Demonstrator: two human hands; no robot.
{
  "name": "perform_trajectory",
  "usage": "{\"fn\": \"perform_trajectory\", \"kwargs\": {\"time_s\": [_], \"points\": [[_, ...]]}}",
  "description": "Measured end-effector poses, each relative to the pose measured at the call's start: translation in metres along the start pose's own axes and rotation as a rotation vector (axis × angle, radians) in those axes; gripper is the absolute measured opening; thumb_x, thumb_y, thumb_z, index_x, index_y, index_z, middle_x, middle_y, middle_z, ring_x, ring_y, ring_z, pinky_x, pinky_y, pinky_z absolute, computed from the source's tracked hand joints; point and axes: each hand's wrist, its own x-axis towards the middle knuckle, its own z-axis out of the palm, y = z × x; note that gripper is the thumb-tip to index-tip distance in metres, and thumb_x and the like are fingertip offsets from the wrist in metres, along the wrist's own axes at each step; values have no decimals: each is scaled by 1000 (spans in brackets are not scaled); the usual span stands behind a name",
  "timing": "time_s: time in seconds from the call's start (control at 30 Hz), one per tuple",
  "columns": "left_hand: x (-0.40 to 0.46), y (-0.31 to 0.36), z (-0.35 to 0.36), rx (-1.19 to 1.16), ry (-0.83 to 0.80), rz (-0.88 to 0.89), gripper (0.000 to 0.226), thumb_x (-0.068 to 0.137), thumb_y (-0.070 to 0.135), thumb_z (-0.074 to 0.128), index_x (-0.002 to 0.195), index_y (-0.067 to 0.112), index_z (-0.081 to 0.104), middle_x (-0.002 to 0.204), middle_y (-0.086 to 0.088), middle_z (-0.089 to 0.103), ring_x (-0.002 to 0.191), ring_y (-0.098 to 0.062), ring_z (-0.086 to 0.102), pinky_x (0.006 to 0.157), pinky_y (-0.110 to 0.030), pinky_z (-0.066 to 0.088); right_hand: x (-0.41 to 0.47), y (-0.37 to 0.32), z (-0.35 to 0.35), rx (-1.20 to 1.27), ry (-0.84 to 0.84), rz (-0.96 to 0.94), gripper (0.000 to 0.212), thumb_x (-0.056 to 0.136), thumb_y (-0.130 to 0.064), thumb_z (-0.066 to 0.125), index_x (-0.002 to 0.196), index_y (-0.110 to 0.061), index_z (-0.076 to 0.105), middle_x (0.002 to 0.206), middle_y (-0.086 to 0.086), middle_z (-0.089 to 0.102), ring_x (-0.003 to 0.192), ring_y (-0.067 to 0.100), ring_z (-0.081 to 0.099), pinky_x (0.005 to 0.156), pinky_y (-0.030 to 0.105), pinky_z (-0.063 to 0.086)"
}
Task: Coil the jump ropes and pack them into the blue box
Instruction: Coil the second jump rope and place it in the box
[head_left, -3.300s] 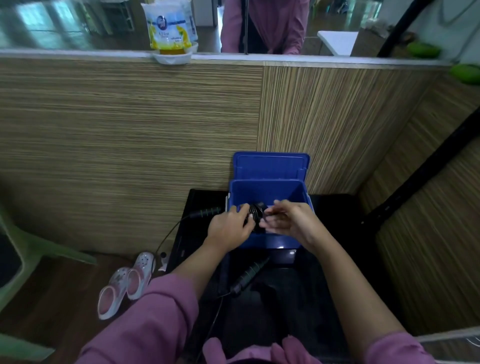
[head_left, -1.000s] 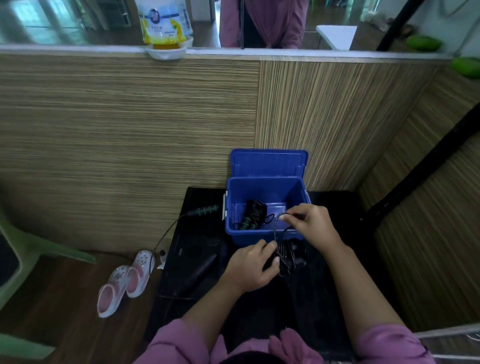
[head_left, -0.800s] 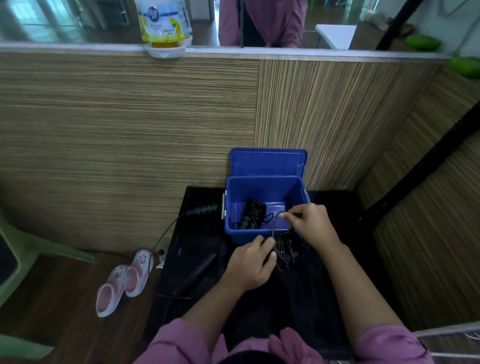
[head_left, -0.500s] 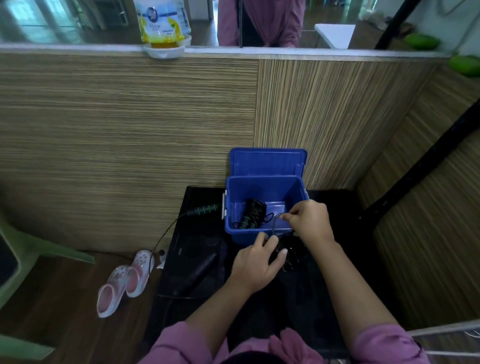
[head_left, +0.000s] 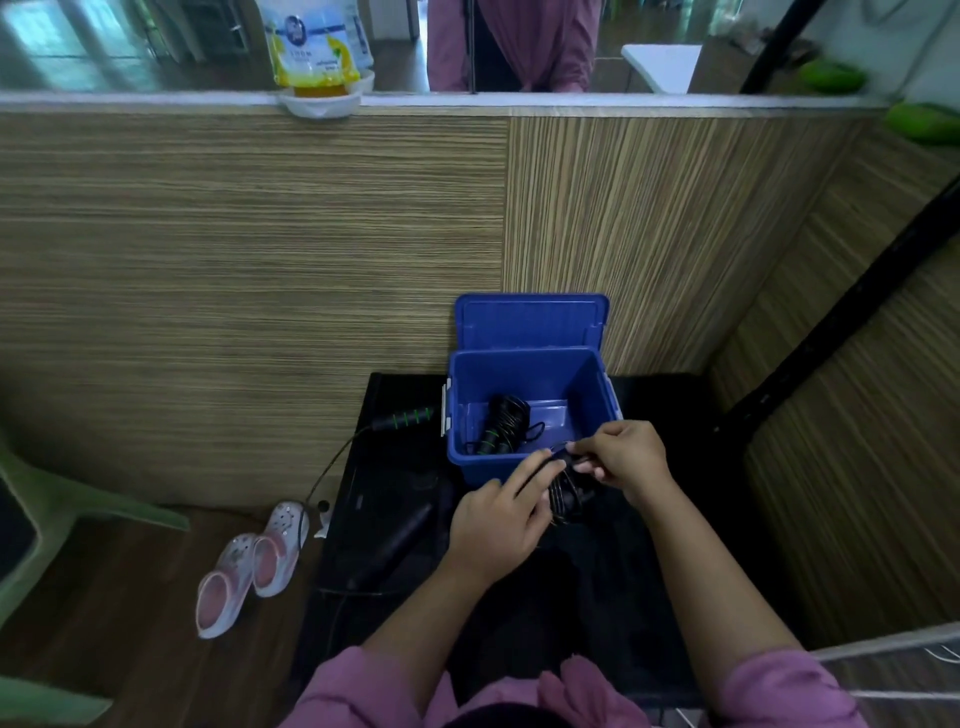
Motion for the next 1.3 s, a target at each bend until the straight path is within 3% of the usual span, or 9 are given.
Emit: {"fn": "perform_trajectory", "kwargs": {"time_s": [0.2, 0.33, 0.57, 0.67, 0.73, 0.83, 1.0, 1.17, 1.3], "points": [[12, 2, 0, 110, -63, -113, 42, 91, 35, 41, 128, 25, 60, 137, 17, 54, 48, -14, 55, 38, -23, 43, 4, 16, 10, 100, 87, -53, 23, 76, -11, 77, 61, -12, 61, 61, 7, 63, 49, 16, 58, 48, 24, 45], [25, 0, -2, 143, -76, -227, 49, 88, 38, 36, 126, 21, 61, 134, 11, 58, 44, -15, 59, 36, -23, 45, 6, 18, 15, 184, 28, -123, 19, 73, -16, 81, 67, -5, 66, 63, 10, 64, 60, 22, 62, 62, 32, 53], [32, -8, -3, 151, -69, -207, 45, 87, 36, 40, 117, 21, 69, 109, 3, 67, 36, -19, 50, 33, -20, 34, 8, 21, 17, 183, 4, -40, 21, 85, -26, 69, 72, -10, 68, 77, 8, 64, 81, 23, 60, 70, 35, 50], [34, -10, -5, 113, -71, -260, 44, 86, 39, 40, 117, 26, 68, 102, -1, 66, 38, -20, 53, 32, -23, 37, 9, 23, 21, 362, -85, 111, 16, 92, -18, 61, 86, -2, 63, 86, 12, 62, 82, 27, 59, 63, 40, 53], [38, -10, -6, 89, -78, -321, 44, 86, 41, 39, 116, 29, 68, 97, -2, 66, 39, -21, 55, 33, -24, 40, 7, 21, 28, 514, -113, 134, 16, 93, -9, 56, 81, 2, 59, 79, 15, 61, 72, 27, 61, 54, 38, 54], [44, -13, -10, 61, -76, -394, 47, 87, 44, 34, 122, 35, 64, 88, -4, 66, 50, -24, 60, 40, -28, 46, 8, 19, 34, 584, -87, 89, 16, 93, -4, 55, 85, 8, 61, 83, 21, 62, 76, 31, 63, 63, 38, 56], [55, -15, -24, -32, -108, -508, 37, 99, 44, 37, 135, 46, 46, 91, -2, 62, 83, -21, 62, 68, -33, 49, 11, 17, 34, 629, -174, 31, 36, 94, -3, 53, 109, 30, 48, 110, 38, 60, 105, 44, 62, 89, 49, 54], [58, -19, -31, -135, -64, -481, 35, 99, 47, 33, 132, 46, 47, 92, 6, 63, 83, -13, 60, 65, -29, 46, 9, 18, 32, 728, -202, 23, 22, 94, -5, 54, 99, 16, 59, 87, 20, 68, 78, 22, 70, 65, 26, 59], [50, -19, -33, -221, -16, -458, 43, 94, 59, 26, 130, 49, 48, 93, 9, 65, 81, -7, 60, 65, -29, 50, 4, 20, 33, 765, -215, 3, 16, 96, -10, 52, 86, 2, 59, 73, 10, 72, 66, 13, 71, 62, 22, 59]]}}
